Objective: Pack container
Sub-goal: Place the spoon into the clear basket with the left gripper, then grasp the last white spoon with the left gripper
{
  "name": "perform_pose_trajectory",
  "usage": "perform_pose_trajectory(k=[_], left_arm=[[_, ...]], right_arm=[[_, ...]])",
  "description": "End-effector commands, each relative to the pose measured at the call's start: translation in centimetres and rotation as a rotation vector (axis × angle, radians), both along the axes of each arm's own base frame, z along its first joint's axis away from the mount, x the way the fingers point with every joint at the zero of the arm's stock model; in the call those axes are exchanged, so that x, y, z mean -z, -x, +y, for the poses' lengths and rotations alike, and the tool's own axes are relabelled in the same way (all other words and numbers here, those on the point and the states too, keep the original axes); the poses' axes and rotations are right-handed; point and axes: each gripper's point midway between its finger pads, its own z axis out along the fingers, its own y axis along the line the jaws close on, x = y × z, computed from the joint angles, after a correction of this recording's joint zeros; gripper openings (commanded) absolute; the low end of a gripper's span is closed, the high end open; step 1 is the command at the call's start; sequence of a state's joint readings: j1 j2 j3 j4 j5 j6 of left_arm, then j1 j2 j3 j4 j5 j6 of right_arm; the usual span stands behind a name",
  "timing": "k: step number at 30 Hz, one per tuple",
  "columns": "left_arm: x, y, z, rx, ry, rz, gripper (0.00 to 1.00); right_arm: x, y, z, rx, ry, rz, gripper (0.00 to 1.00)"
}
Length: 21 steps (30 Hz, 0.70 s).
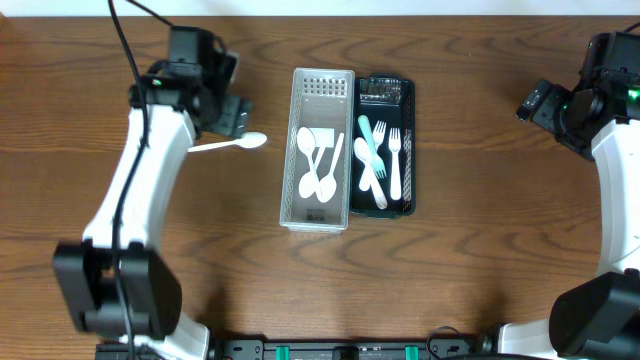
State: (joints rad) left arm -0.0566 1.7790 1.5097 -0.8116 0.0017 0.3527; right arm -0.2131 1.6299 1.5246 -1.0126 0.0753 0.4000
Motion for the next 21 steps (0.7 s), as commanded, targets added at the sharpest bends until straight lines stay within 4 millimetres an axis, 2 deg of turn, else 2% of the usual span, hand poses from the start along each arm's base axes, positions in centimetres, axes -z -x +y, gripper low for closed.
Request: perform_pose_trajectory(k=[1,5,13,21], left_arm=[[3.4,0.2,0.1,0.291,-0.083,0.093,0.79],[6.5,-0.1,0.0,0.464,-0.135,0.151,0.75],[12.3,0.1,0.0,0.551,-0.133,0.265,0.72],[15.1,0.8,0.0,0.576,-0.123,0.332,0.66]], right_arm=[[0.3,0.1,-0.4,0.005,0.002,0.010,0.99],[0.3,0.1,-0.4,0.005,0.002,0.010,0.99],[0.3,0.1,-0.4,0.005,0.002,0.010,0.99],[0.3,0.1,-0.4,0.005,0.002,0.010,0.99]])
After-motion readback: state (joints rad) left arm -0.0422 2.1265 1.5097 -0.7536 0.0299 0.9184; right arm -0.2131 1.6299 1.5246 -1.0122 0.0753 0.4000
